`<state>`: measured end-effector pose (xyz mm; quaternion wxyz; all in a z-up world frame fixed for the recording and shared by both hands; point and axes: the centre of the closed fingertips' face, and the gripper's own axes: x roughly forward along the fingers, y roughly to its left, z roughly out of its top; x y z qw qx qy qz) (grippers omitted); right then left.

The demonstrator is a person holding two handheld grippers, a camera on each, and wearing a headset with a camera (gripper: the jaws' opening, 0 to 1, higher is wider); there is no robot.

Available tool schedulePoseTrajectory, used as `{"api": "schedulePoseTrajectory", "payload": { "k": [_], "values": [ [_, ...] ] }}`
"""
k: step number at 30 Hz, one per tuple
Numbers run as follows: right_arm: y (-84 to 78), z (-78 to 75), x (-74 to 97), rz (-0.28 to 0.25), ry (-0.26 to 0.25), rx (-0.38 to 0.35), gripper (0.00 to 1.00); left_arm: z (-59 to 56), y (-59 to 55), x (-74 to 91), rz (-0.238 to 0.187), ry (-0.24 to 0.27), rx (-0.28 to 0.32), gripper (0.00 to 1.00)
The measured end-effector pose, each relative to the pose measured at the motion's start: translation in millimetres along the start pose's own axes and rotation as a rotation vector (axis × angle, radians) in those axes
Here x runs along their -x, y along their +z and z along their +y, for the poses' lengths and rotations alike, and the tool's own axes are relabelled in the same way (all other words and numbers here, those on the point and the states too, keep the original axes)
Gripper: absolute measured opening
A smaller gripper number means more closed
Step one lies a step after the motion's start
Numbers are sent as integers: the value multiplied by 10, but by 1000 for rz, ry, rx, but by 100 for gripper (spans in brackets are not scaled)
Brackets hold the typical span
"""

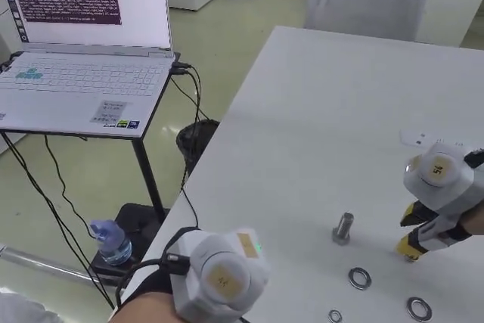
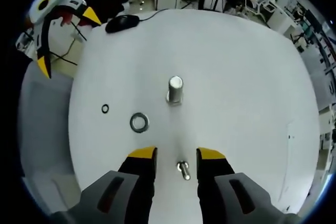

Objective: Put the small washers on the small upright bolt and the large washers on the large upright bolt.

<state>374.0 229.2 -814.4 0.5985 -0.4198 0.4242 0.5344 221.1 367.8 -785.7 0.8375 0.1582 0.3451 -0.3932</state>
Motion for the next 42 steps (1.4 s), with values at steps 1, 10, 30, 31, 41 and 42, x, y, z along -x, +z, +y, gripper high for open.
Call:
{"api": "schedulePoseTrajectory", "payload": {
  "k": [1, 10, 30, 31, 41, 42],
  "values": [
    [16, 25, 7, -2, 0, 6, 31, -6, 2, 5, 0, 0, 1, 87],
    [60, 176, 47, -17, 16, 42, 31, -35, 11, 15, 6, -1, -7, 86],
    [145, 738, 88, -33, 66, 122, 31, -25, 27, 47, -4, 6, -5, 85],
    [146, 760, 89, -32, 66, 126, 31, -24, 30, 47, -5, 5, -7, 85],
    [209, 1008, 79, -40, 82, 169, 31, 5, 13, 67, -4, 11, -21, 84],
    [211, 1023, 68, -37, 83, 174, 31, 5, 13, 67, -5, 11, -20, 84]
  ]
}}
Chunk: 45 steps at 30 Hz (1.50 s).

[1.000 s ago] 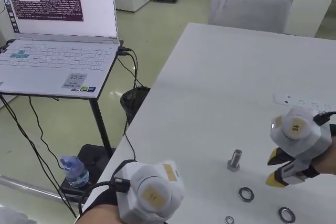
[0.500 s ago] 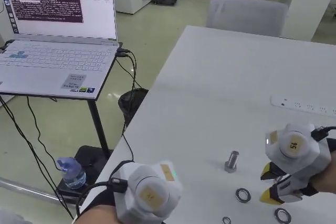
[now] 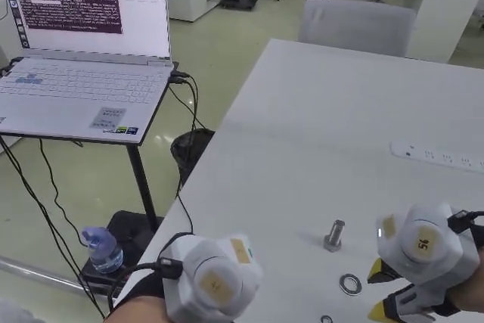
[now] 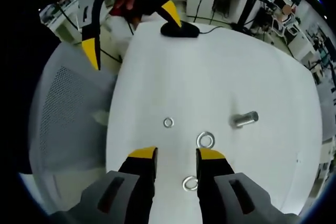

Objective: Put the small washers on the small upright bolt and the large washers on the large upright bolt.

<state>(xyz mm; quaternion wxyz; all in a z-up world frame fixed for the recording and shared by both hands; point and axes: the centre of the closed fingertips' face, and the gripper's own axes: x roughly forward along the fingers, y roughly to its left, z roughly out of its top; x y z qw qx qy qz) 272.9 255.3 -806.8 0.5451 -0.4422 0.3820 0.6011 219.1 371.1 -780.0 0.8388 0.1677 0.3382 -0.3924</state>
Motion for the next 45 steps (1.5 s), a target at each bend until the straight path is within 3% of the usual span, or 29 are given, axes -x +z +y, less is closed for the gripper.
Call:
{"api": "schedulePoseTrajectory", "payload": {
  "k": [11, 26, 34, 45],
  "values": [
    [110, 61, -302, -18, 16, -3, 30, -43, -16, 0, -10, -10, -13, 85],
    [153, 120, -685, 1, 27, 35, 28, -28, -65, 31, -2, -11, -12, 84],
    [154, 106, -797, 27, 32, 46, 27, -27, -59, 50, 4, -24, -13, 81],
    [122, 111, -820, 41, 31, 71, 24, -34, -64, 37, -3, -25, -2, 80]
  ]
}}
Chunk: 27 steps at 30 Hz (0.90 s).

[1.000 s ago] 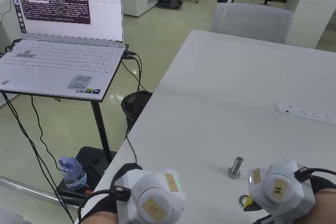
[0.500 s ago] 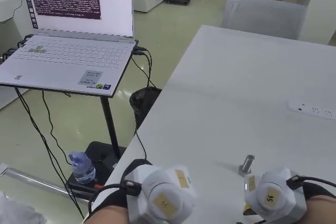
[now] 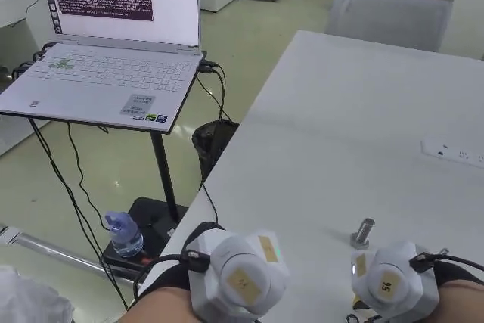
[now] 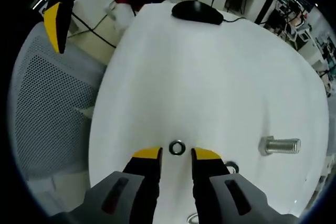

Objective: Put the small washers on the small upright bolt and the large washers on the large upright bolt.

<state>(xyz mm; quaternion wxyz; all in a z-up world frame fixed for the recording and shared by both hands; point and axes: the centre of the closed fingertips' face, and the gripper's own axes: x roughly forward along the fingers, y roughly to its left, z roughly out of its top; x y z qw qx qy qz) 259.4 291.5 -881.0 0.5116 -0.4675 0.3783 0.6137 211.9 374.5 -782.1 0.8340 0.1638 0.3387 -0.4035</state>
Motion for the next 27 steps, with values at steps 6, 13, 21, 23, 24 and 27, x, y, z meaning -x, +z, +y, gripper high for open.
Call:
{"api": "schedulePoseTrajectory", "payload": {
  "k": [6, 13, 21, 23, 24, 27],
  "values": [
    [4, -9, 0, -5, -4, 9, 20, -7, -20, -5, -3, 0, 9, 78],
    [1, -40, 1, 12, -11, 9, 15, -4, -28, -2, -3, 2, 14, 78],
    [-15, -58, -4, 36, -14, -6, 13, -1, 0, -27, -8, 0, 18, 75],
    [-20, -70, -1, 31, -12, -20, 13, -2, 3, -34, -8, 0, 17, 75],
    [-21, -71, -1, 30, -10, -21, 13, -3, 5, -34, -8, -1, 16, 75],
    [-19, -66, -4, 23, -7, -37, 13, 2, 6, -33, -6, 1, 19, 75]
  ]
}}
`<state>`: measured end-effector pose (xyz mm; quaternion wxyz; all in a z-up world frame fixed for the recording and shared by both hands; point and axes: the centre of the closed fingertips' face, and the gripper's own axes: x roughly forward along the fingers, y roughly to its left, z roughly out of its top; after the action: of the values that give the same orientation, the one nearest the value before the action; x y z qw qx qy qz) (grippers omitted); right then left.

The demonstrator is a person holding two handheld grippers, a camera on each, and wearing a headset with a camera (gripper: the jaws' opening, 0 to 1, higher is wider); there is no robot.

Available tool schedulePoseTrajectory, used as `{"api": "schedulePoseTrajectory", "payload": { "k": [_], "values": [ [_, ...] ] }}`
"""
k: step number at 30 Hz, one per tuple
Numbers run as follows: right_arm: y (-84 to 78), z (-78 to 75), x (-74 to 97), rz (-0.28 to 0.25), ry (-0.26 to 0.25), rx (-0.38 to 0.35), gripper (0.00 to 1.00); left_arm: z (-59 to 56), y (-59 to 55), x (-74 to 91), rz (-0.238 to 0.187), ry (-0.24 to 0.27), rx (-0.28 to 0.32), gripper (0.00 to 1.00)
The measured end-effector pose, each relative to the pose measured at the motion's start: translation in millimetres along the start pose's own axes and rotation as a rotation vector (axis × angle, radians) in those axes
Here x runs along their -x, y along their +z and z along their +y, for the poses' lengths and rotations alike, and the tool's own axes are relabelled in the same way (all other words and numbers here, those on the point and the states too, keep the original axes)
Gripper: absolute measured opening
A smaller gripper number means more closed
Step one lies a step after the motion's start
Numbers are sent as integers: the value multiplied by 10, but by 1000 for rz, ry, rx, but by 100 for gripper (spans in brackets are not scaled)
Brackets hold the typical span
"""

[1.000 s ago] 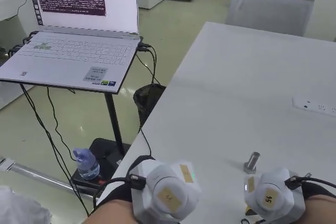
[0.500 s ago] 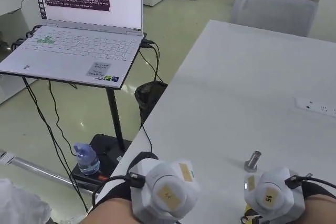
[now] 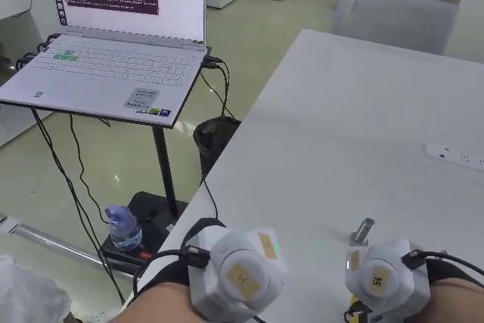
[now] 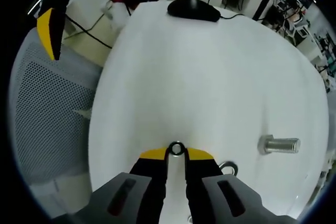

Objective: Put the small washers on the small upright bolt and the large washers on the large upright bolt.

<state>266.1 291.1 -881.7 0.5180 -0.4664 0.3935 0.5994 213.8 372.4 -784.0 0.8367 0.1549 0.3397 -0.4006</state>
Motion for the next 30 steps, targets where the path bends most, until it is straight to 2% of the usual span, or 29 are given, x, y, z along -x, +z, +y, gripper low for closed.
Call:
{"api": "schedulePoseTrajectory", "payload": {
  "k": [9, 12, 16, 23, 30],
  "values": [
    [-29, 11, 16, -22, -7, -52, 13, 0, 7, 7, 2, 6, -6, 74],
    [-58, 3, 84, -38, -16, -80, 13, 5, 37, 10, -14, 10, -1, 75],
    [-157, -39, 222, -49, -28, -126, 13, 3, 32, -10, -9, 8, -5, 76],
    [-416, -119, 494, -58, -64, -197, 13, 13, 70, -40, -16, 11, -14, 81],
    [-835, -206, 721, -45, -102, -292, 13, 5, 104, -72, -27, 18, -13, 87]
  ]
}}
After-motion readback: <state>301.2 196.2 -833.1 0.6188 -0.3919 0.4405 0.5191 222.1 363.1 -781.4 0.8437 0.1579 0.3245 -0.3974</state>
